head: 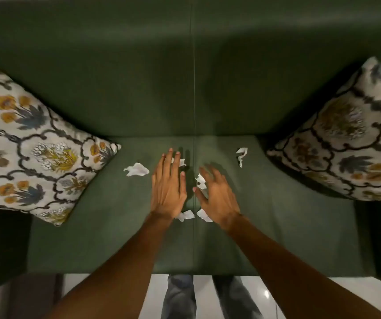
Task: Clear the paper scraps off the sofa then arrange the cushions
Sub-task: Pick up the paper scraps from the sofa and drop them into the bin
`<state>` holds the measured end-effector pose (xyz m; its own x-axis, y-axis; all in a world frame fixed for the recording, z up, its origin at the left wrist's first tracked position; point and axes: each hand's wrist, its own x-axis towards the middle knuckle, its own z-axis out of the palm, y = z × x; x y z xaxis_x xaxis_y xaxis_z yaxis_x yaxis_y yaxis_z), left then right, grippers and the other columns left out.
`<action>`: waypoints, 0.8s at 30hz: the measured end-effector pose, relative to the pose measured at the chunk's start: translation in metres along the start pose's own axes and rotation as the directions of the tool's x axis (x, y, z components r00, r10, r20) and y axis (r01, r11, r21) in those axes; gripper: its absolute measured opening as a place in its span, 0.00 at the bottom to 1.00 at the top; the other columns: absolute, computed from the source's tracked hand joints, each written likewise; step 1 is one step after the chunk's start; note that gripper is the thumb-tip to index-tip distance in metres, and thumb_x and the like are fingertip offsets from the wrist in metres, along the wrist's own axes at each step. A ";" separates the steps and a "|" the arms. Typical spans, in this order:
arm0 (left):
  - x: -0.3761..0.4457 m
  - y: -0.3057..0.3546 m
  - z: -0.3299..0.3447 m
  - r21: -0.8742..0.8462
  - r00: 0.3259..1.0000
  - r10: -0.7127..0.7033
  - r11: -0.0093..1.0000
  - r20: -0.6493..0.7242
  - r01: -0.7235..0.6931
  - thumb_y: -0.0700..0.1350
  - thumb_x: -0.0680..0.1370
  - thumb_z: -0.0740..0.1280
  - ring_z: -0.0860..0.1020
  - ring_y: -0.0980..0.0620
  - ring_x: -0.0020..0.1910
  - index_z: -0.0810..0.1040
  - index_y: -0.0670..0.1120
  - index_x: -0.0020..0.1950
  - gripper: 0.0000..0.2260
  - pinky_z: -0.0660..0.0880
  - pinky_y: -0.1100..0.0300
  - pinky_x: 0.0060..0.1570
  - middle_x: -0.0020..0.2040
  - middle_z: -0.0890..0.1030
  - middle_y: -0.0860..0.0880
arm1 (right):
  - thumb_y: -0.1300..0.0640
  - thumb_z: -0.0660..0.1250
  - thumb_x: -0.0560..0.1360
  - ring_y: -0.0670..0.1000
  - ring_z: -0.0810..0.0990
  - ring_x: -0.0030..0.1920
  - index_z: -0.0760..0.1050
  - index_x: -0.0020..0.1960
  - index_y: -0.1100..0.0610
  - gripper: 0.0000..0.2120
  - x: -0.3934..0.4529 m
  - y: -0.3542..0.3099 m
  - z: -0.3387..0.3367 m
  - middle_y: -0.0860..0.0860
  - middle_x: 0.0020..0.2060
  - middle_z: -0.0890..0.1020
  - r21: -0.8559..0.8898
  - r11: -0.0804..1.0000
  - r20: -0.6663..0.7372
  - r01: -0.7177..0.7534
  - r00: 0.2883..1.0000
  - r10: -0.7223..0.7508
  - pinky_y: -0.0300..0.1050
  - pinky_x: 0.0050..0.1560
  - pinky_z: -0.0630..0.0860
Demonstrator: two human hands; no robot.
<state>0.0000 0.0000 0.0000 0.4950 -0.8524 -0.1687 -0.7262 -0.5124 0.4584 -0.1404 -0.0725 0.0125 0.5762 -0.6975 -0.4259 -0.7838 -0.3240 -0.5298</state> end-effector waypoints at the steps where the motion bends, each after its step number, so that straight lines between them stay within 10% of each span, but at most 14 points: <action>1: 0.005 -0.009 0.013 0.022 0.999 0.015 1.000 0.037 -0.015 0.45 0.84 0.52 0.57 0.41 0.85 0.59 0.45 0.84 0.27 0.61 0.40 0.82 0.86 0.58 0.45 | 0.47 0.66 0.85 0.59 0.66 0.81 0.61 0.84 0.50 0.31 0.007 0.005 0.014 0.56 0.84 0.62 -0.050 0.999 0.029 -0.002 1.000 0.004 0.58 0.79 0.71; 11: 0.067 -0.063 0.080 0.274 0.951 -0.070 0.961 0.300 -0.016 0.32 0.75 0.71 0.52 0.37 0.85 0.54 0.50 0.86 0.44 0.62 0.42 0.79 0.87 0.49 0.43 | 0.63 0.66 0.82 0.57 0.74 0.71 0.74 0.76 0.56 0.22 0.044 0.061 0.093 0.54 0.73 0.74 0.064 0.998 0.010 -0.018 1.000 0.017 0.49 0.73 0.74; 17: 0.053 -0.076 0.077 0.037 0.982 -0.023 0.999 0.185 0.016 0.30 0.80 0.64 0.77 0.39 0.61 0.84 0.42 0.61 0.15 0.81 0.44 0.56 0.64 0.76 0.42 | 0.60 0.68 0.83 0.59 0.86 0.54 0.87 0.58 0.58 0.10 0.052 0.067 0.089 0.56 0.59 0.85 0.130 0.987 -0.061 -0.097 0.992 0.106 0.48 0.56 0.79; 21: 0.026 -0.080 0.055 -0.160 0.985 -0.131 0.976 0.109 0.147 0.33 0.83 0.66 0.80 0.44 0.46 0.87 0.43 0.59 0.13 0.76 0.69 0.46 0.51 0.79 0.45 | 0.61 0.72 0.82 0.55 0.87 0.52 0.87 0.58 0.56 0.08 0.009 0.059 0.078 0.54 0.54 0.88 0.363 0.914 -0.155 -0.181 0.955 0.251 0.49 0.56 0.81; 24: -0.006 -0.091 0.044 -0.170 0.977 -0.206 0.962 0.054 0.212 0.38 0.83 0.69 0.84 0.40 0.46 0.87 0.44 0.58 0.08 0.75 0.56 0.50 0.50 0.87 0.43 | 0.61 0.71 0.82 0.44 0.86 0.47 0.85 0.61 0.56 0.09 -0.024 0.057 0.079 0.51 0.51 0.87 0.446 0.868 -0.090 -0.218 0.954 0.286 0.38 0.55 0.81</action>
<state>0.0424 0.0474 -0.0790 0.6075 -0.7330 -0.3059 -0.5127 -0.6560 0.5539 -0.1807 -0.0236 -0.0647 0.3043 -0.8159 -0.4917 -0.7026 0.1564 -0.6942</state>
